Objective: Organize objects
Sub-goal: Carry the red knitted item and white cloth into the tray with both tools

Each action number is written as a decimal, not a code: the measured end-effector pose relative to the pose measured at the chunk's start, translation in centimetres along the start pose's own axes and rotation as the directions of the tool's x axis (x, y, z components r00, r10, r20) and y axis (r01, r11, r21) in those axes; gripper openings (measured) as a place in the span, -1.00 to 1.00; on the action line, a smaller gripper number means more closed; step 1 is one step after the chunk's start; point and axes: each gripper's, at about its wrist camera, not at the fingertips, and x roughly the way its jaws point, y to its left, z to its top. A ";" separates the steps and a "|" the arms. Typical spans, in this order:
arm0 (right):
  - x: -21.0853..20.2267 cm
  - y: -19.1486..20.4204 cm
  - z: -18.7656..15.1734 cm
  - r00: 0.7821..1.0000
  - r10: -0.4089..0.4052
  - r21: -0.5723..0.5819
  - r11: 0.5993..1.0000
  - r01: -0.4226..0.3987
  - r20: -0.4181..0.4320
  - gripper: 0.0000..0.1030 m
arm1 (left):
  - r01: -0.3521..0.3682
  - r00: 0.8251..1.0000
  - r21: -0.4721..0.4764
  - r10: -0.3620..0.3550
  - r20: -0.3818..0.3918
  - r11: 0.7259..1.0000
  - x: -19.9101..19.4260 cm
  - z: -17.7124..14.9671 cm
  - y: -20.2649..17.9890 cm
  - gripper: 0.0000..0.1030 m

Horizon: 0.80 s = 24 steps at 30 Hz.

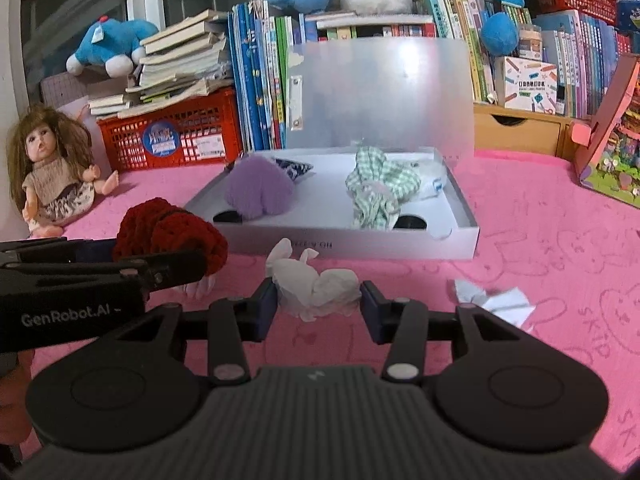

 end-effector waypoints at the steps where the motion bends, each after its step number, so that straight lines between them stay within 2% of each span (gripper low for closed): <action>1: 0.0 0.0 0.3 1.000 -0.001 -0.005 1.000 0.001 0.005 -0.03 | 0.004 1.000 0.002 -0.004 0.003 1.000 0.0 0.3 0.0 0.21; 5: 0.7 -0.4 1.8 1.000 0.010 -0.006 1.000 -0.010 0.017 -0.05 | 0.008 1.000 -0.001 -0.008 0.018 1.000 0.8 1.8 0.2 0.21; 10: 2.6 -2.1 4.0 0.997 0.079 0.044 0.996 -0.079 0.012 -0.05 | -0.001 1.000 -0.036 0.001 0.018 0.999 2.7 4.0 1.4 0.21; 14: 4.5 -3.6 5.5 0.997 0.083 0.118 0.990 -0.082 -0.004 -0.06 | -0.016 1.000 -0.070 0.017 0.016 0.997 4.8 5.3 2.9 0.21; 19: 7.1 -4.5 6.1 0.993 0.107 0.163 0.982 -0.099 -0.040 -0.06 | -0.045 0.999 -0.065 0.045 -0.003 0.997 7.7 5.9 3.6 0.21; 24: 9.4 -4.6 6.2 0.993 0.093 0.154 0.985 -0.081 -0.074 -0.06 | -0.056 0.998 -0.069 0.055 -0.024 0.996 10.2 6.2 3.7 0.21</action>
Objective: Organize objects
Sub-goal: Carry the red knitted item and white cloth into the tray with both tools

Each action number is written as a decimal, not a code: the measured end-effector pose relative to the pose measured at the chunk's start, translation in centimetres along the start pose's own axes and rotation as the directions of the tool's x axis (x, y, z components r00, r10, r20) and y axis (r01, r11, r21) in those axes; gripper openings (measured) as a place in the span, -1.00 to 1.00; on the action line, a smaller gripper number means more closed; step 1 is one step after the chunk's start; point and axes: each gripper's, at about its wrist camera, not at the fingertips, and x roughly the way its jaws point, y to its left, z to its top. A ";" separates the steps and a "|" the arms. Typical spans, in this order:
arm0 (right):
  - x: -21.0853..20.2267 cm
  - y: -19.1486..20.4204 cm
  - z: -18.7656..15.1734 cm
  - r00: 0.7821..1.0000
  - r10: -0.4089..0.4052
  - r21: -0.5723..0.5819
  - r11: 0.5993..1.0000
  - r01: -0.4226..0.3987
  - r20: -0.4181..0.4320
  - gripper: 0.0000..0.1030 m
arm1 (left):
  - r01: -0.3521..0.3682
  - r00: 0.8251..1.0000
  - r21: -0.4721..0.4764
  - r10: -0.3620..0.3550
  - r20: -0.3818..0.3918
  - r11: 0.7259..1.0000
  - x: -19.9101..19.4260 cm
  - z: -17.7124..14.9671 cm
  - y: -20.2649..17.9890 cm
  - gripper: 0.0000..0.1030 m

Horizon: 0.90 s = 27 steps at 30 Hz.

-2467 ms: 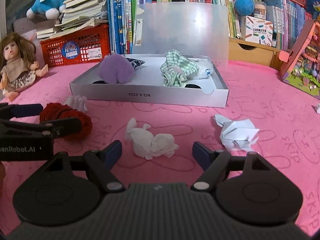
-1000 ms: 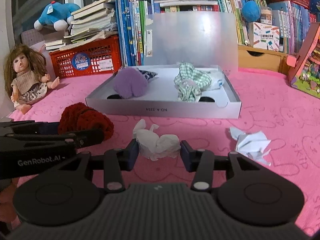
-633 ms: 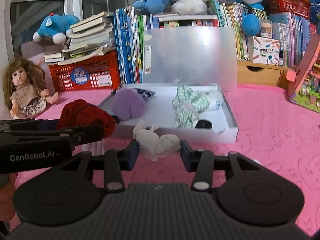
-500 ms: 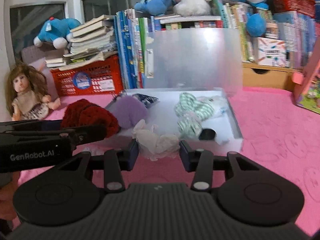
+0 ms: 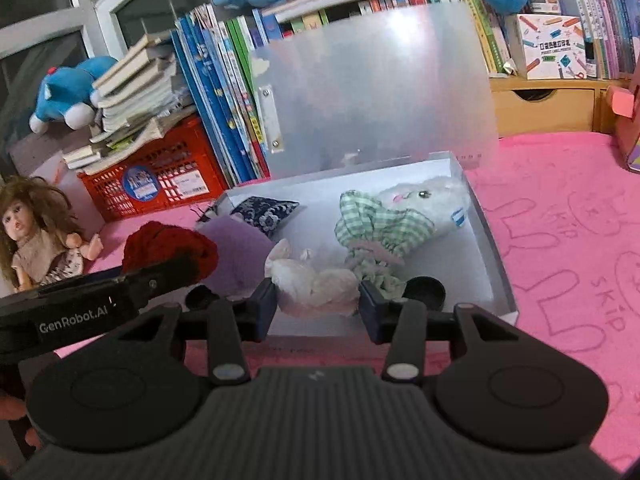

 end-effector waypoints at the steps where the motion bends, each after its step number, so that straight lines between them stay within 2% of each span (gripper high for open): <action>1: 0.4 0.0 0.1 1.000 -0.006 -0.005 1.000 0.006 -0.005 -0.06 | -0.005 1.000 0.007 0.005 -0.002 1.000 0.4 0.0 -0.1 0.21; 8: 2.4 -0.4 0.9 0.999 -0.042 -0.028 0.999 0.041 -0.019 -0.06 | -0.048 0.998 0.044 0.049 -0.029 0.998 3.8 0.3 0.0 0.21; 17: 4.6 -1.5 3.2 0.996 -0.081 -0.012 0.997 0.081 -0.036 -0.06 | -0.072 0.996 0.076 0.075 -0.041 0.994 7.4 2.2 0.0 0.21; 27: 5.8 -1.5 3.2 0.994 -0.090 -0.031 0.996 0.088 -0.064 -0.06 | -0.089 0.994 0.108 0.094 -0.048 0.990 8.7 2.1 -0.5 0.23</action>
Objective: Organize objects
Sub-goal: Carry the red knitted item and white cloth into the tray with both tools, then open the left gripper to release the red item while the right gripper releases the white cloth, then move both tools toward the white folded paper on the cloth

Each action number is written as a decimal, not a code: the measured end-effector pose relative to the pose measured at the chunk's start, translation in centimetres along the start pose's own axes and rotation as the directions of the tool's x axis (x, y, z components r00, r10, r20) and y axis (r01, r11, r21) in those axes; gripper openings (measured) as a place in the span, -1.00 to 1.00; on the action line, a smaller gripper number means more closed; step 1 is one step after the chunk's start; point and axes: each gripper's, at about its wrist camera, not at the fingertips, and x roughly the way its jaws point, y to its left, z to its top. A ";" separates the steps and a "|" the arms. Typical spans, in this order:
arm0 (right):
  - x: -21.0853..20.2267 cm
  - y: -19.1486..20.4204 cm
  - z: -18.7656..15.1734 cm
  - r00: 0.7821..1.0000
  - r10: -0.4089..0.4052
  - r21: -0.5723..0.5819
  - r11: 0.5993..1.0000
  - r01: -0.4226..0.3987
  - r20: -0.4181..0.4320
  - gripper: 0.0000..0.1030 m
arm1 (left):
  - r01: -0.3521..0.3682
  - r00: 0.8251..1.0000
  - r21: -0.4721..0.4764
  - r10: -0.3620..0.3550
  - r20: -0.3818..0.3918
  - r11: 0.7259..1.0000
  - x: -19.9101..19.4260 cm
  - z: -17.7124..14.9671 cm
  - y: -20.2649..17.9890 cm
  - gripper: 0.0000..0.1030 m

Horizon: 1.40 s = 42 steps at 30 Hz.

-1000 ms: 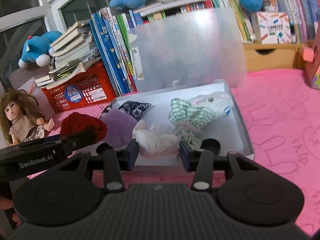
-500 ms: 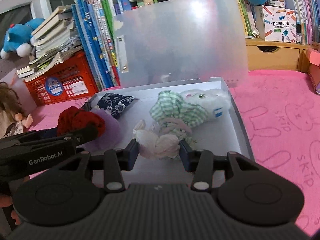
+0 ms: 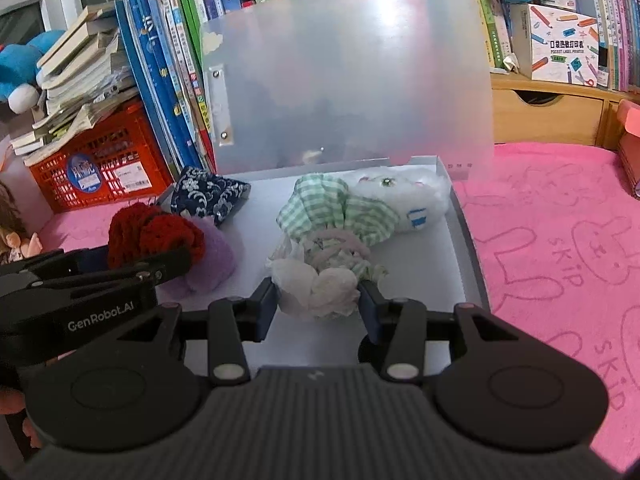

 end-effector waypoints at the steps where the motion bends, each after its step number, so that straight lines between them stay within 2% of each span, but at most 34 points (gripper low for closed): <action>1: 0.1 0.0 0.0 1.000 0.003 0.000 1.000 -0.003 -0.003 -0.06 | 0.001 1.000 -0.002 -0.001 -0.001 1.000 0.0 -0.1 0.1 0.23; 6: 0.3 0.1 -0.6 1.000 0.010 -0.010 1.000 -0.011 -0.016 -0.05 | 0.008 1.000 -0.010 -0.008 -0.019 1.000 0.2 -0.4 0.1 0.23; 10: 0.3 0.0 -1.0 1.000 0.020 -0.012 1.000 -0.020 -0.021 0.04 | 0.009 1.000 -0.032 -0.010 -0.023 0.999 -0.1 -0.5 0.4 0.35; 12: 0.0 -0.1 -1.1 1.000 0.025 -0.011 1.000 -0.025 -0.014 0.28 | 0.017 1.000 -0.042 -0.018 -0.025 0.999 -0.3 -0.5 0.5 0.40; 15: -0.7 -0.3 -1.1 0.999 0.042 0.002 0.999 -0.042 -0.008 0.39 | 0.014 1.000 -0.038 -0.015 -0.024 0.999 -0.9 -0.4 0.5 0.54; 17: -1.2 -0.3 -1.1 0.999 0.047 -0.004 0.999 -0.047 -0.003 0.48 | 0.004 1.000 -0.021 -0.005 -0.019 1.000 -1.4 -0.3 0.3 0.56; 19: -1.9 -0.3 -1.0 0.999 0.045 -0.010 0.999 -0.044 0.009 0.50 | -0.001 1.000 -0.005 0.001 -0.007 1.000 -2.1 -0.1 0.1 0.64; 24: -4.5 -0.4 -0.8 0.998 0.023 -0.024 0.999 -0.022 0.051 0.56 | 0.017 1.000 0.020 -0.017 0.021 1.000 -4.6 0.4 0.0 0.66; 29: -8.3 -0.4 -1.6 0.991 -0.015 -0.053 0.998 0.022 0.135 0.67 | 0.036 0.997 0.027 -0.038 0.065 0.999 -7.9 0.3 0.0 0.72; 36: -13.0 -1.2 -4.1 0.981 -0.048 -0.032 0.998 0.055 0.190 0.70 | 0.079 0.993 0.006 -0.079 0.092 0.997 -12.1 -1.9 0.0 0.74; 42: -15.4 -1.5 -8.1 0.974 -0.073 0.020 0.997 0.070 0.216 0.78 | 0.107 0.992 0.003 -0.107 0.071 0.994 -14.0 -5.1 -0.2 0.74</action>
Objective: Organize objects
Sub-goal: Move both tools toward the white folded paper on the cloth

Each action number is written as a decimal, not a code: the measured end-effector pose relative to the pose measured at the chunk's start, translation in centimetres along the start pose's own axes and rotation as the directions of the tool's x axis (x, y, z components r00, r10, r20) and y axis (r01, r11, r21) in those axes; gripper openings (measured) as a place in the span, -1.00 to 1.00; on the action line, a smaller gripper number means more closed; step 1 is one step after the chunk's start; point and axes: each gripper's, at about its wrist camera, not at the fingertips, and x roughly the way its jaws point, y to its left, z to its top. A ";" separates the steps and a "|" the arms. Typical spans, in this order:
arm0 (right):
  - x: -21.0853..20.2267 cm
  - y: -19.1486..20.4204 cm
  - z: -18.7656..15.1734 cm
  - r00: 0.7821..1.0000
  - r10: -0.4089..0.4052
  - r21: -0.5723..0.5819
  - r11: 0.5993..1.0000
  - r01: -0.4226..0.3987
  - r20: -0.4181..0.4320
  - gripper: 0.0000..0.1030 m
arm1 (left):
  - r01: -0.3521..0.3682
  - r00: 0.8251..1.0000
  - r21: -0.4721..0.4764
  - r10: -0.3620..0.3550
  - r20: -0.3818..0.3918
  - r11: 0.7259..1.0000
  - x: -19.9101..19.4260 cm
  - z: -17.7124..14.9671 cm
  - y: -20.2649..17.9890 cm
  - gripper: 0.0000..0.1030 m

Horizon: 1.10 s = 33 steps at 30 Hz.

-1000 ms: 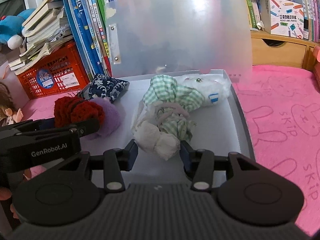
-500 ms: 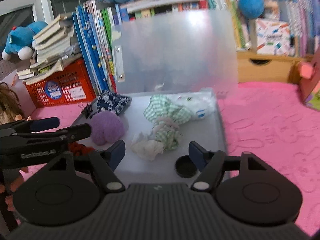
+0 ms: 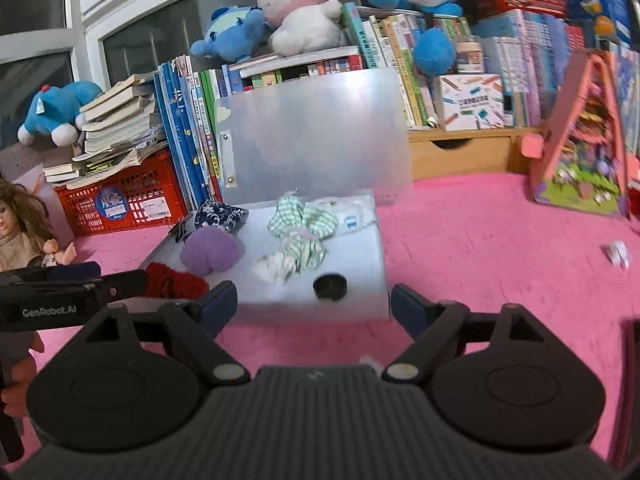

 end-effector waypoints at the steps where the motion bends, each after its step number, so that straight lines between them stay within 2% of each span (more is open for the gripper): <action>1: -0.4 0.0 -0.5 1.000 -0.017 -0.009 1.000 0.017 0.002 0.78 | -0.006 1.000 -0.002 0.006 -0.002 1.000 -0.2 -0.5 0.0 0.74; 6: -1.2 -0.2 -2.8 0.993 -0.115 -0.041 0.993 0.115 0.008 0.80 | -0.035 0.999 -0.030 0.034 -0.026 0.999 -0.7 -2.9 0.4 0.75; 11: -0.7 -1.9 -4.4 0.990 -0.135 0.027 0.990 0.137 -0.044 0.81 | -0.043 0.995 -0.045 0.039 -0.092 0.998 0.0 -4.5 0.9 0.75; 19: 0.4 -2.2 -4.8 0.981 -0.178 -0.006 0.984 0.178 -0.082 0.81 | -0.053 0.993 -0.044 0.048 -0.110 0.998 0.8 -5.1 1.1 0.75; 27: 1.1 -2.7 -4.4 0.984 -0.125 -0.067 0.991 0.117 -0.125 0.79 | -0.060 0.993 -0.030 0.057 -0.102 0.998 0.8 -5.3 1.1 0.74; 33: 1.3 -2.7 -4.6 0.984 -0.105 -0.105 0.990 0.090 -0.142 0.63 | -0.055 0.994 -0.042 0.051 -0.094 0.998 0.8 -5.5 1.0 0.73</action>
